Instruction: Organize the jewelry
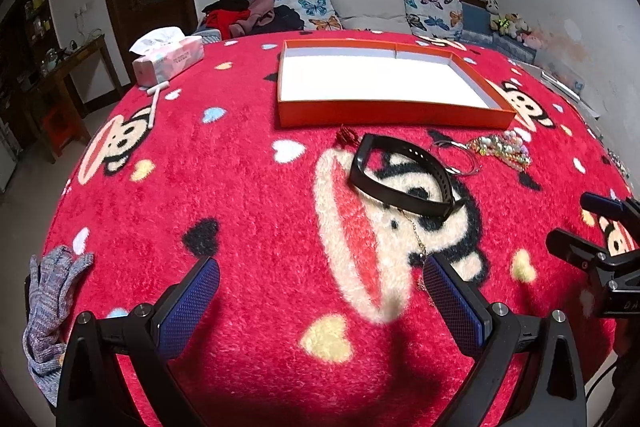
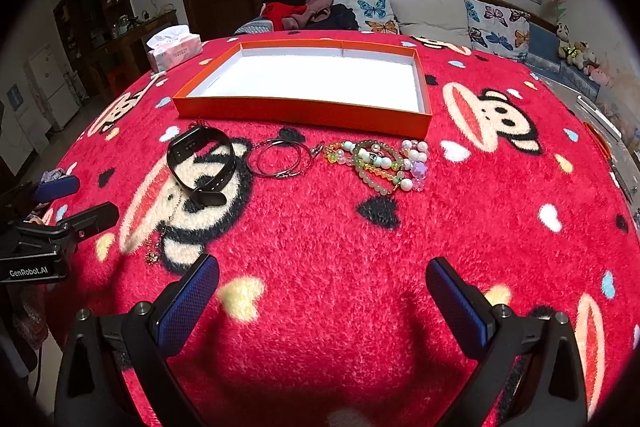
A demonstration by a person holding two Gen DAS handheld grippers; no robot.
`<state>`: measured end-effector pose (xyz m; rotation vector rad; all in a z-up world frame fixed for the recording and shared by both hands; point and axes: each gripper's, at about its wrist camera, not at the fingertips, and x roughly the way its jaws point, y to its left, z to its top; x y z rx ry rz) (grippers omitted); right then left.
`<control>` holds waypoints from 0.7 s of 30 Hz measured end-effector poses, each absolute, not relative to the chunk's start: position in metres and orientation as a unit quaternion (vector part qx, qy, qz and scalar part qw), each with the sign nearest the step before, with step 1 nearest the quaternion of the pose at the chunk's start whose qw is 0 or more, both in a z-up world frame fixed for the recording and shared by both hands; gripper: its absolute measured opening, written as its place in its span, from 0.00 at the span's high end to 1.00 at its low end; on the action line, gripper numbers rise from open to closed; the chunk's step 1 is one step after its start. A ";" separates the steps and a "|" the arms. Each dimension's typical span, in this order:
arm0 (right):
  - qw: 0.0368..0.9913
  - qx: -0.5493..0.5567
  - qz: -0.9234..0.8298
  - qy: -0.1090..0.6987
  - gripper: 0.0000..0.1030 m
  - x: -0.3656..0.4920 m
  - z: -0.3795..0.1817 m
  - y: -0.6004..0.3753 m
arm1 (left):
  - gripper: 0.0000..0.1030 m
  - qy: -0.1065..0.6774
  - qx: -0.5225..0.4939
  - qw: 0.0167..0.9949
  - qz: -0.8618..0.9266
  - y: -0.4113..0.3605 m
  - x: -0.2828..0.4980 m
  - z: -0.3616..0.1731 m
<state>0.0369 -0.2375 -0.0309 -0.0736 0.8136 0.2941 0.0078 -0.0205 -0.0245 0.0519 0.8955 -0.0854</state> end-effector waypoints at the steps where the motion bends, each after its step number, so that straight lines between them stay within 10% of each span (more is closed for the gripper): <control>1: 0.907 -0.034 0.143 0.395 0.00 0.037 -0.031 -0.238 | 0.00 0.435 0.026 0.899 -0.042 -0.021 0.008 -0.026; 21: 0.900 -0.021 0.155 0.406 0.00 0.045 -0.043 -0.247 | 0.10 0.461 0.065 0.875 -0.135 -0.063 -0.002 -0.046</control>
